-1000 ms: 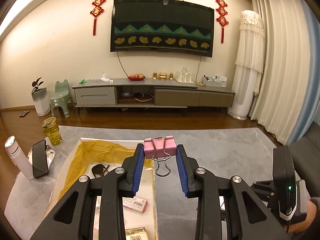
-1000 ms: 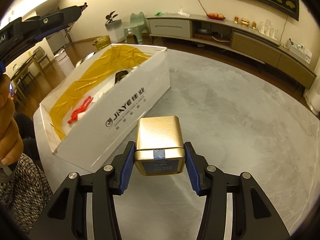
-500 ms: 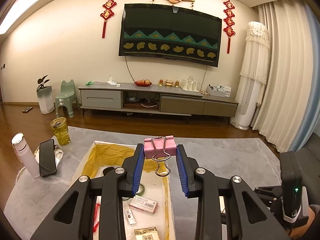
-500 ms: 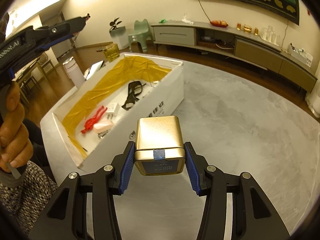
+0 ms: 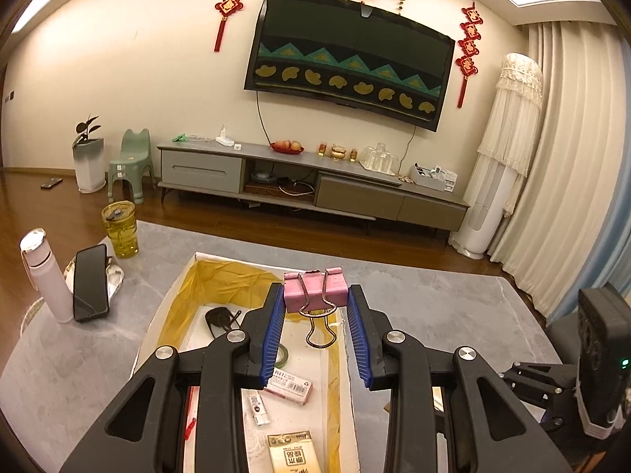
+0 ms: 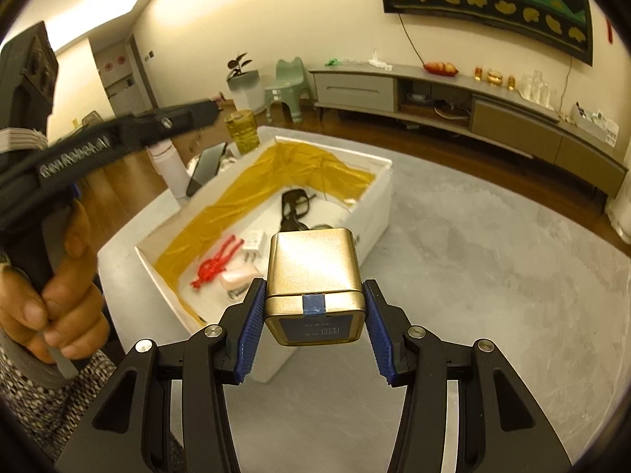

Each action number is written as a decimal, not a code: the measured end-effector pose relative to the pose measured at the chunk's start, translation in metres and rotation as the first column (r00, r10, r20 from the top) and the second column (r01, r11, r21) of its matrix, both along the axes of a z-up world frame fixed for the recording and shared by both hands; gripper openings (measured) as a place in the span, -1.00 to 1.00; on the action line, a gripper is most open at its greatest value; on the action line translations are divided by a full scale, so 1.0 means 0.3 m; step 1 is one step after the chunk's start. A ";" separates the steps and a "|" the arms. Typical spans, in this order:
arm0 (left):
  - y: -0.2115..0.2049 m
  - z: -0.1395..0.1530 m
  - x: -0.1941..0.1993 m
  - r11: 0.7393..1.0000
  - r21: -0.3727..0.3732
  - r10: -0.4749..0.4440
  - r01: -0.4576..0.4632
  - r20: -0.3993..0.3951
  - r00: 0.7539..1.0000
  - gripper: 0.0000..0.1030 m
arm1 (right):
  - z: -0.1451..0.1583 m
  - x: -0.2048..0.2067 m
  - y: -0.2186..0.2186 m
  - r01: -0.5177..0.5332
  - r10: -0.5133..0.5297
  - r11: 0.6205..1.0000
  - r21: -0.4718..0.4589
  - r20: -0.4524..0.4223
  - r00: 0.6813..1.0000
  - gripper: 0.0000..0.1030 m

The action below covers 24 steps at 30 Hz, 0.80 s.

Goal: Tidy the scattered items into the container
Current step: 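Carry the gold cube and binder clip over the white box with both tools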

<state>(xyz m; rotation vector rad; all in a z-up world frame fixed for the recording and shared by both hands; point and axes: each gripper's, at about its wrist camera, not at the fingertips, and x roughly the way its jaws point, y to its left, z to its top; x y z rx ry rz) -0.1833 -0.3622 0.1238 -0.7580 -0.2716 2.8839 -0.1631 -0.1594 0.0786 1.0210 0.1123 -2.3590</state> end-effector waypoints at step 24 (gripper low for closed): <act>-0.154 -0.060 -0.022 0.995 0.096 0.018 -0.025 0.081 0.997 -0.36 | 0.026 0.005 -0.177 -0.017 0.017 1.000 0.019 -0.028 0.999 0.00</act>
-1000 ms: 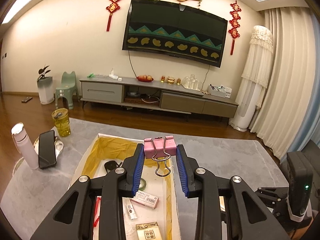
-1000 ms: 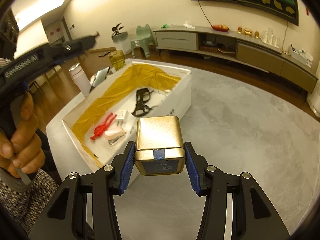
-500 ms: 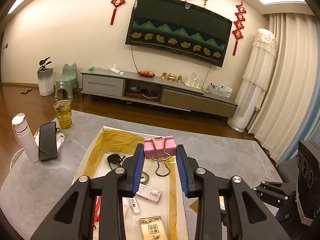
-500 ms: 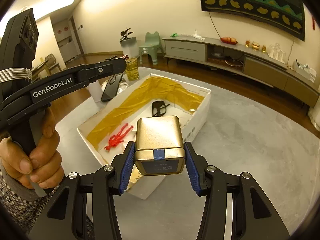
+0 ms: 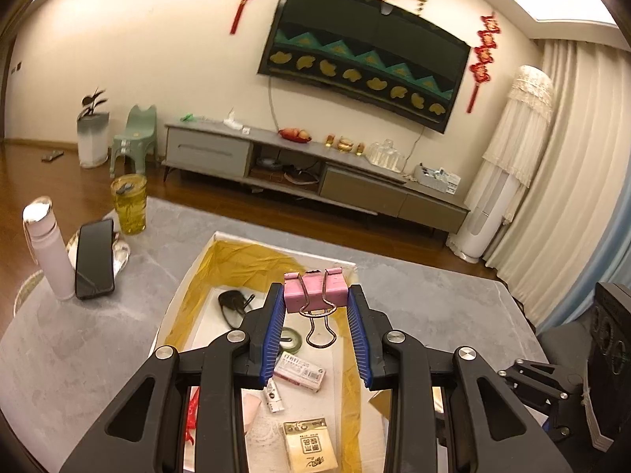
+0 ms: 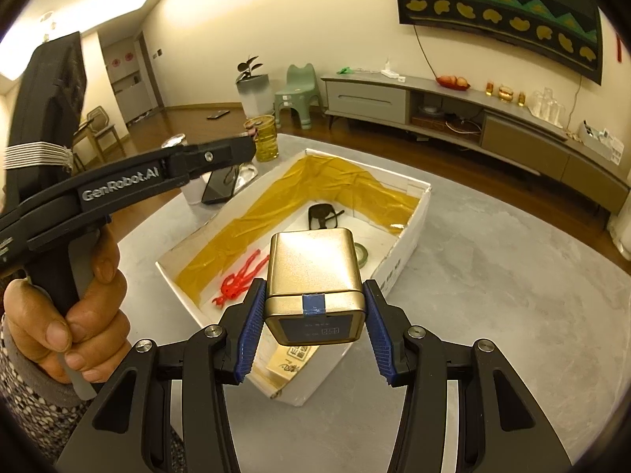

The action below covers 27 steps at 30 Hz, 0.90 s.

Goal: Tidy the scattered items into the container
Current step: 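Carry the gold cube and binder clip over the white box with both tools, then open both tools to drop the cube and binder clip into the box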

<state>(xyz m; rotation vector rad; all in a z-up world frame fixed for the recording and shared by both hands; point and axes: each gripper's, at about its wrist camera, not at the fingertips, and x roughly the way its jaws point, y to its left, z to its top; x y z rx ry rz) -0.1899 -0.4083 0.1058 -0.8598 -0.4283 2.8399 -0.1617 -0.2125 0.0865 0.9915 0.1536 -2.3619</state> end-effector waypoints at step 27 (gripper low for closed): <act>-0.142 -0.288 -0.211 0.929 0.366 -0.101 -0.052 0.387 0.917 -0.35 | -0.115 -0.413 -0.166 -0.015 0.006 0.992 0.126 0.077 0.997 0.00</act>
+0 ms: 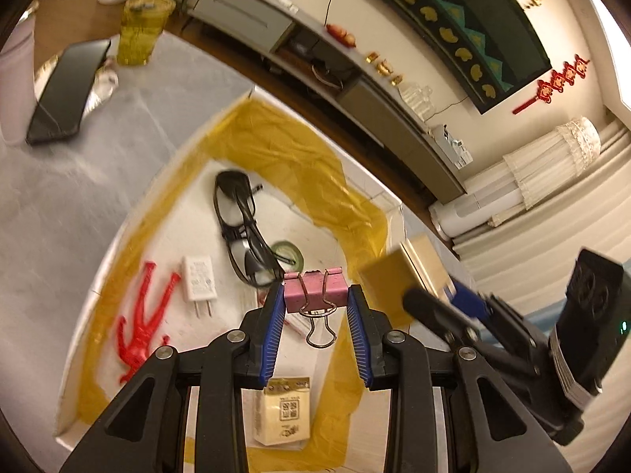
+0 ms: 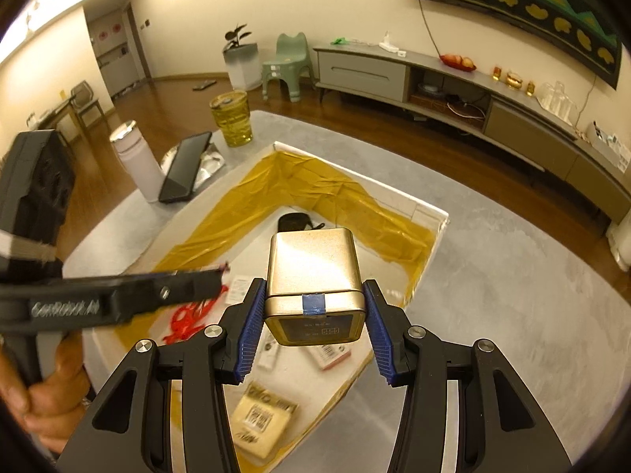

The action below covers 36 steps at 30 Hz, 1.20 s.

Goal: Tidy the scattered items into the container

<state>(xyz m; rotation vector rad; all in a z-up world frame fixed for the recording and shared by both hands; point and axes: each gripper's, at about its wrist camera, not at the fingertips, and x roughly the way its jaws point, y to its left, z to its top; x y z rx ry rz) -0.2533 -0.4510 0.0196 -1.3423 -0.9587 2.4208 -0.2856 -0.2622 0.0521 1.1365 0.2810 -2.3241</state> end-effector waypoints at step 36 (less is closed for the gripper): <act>0.003 0.079 -0.001 0.992 -0.119 0.031 -0.036 -0.050 0.998 0.09 | -0.026 -0.003 -0.005 -0.050 0.050 0.977 0.206 0.005 0.999 0.01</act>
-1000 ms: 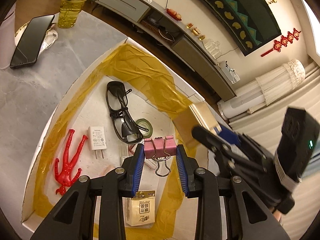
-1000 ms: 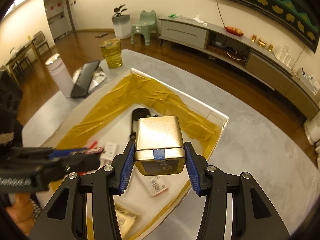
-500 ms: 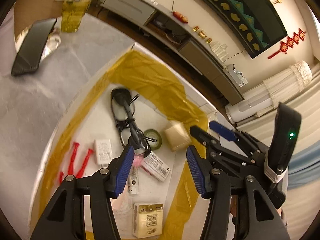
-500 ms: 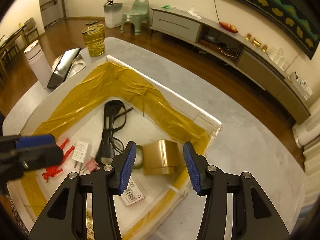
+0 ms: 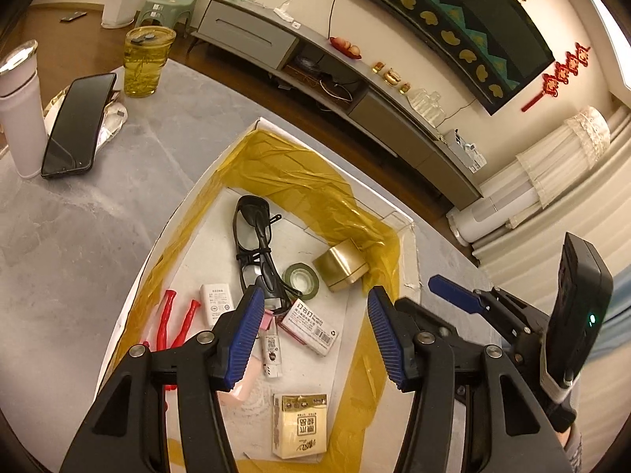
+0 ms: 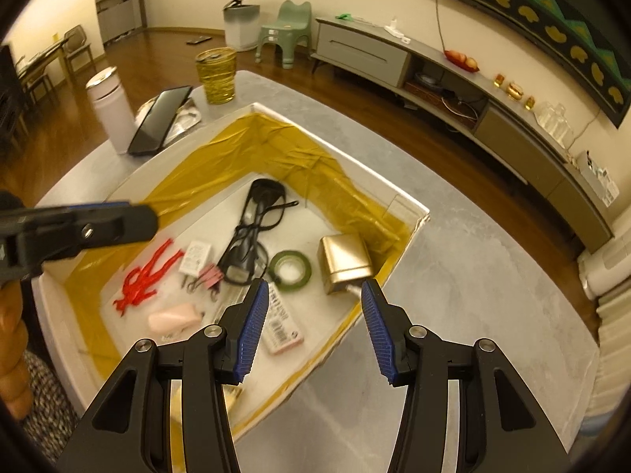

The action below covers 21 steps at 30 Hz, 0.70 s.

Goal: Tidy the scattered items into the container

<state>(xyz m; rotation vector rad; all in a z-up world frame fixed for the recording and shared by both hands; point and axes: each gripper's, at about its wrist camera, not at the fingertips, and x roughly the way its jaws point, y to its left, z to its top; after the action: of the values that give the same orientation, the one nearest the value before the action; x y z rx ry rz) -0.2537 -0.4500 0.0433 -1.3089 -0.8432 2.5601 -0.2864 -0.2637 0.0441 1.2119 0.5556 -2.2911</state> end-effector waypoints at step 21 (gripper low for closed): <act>0.191 0.076 0.367 0.964 -0.263 -0.070 0.037 -0.119 0.990 0.09 | 0.000 0.367 0.055 -0.094 0.089 0.984 0.153 0.040 0.995 0.01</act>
<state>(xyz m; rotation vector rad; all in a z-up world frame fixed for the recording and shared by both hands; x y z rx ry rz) -0.1436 -0.3927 0.0662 -1.1953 -0.4533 2.7481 -0.1764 -0.2473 0.0440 1.2658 0.7739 -2.1805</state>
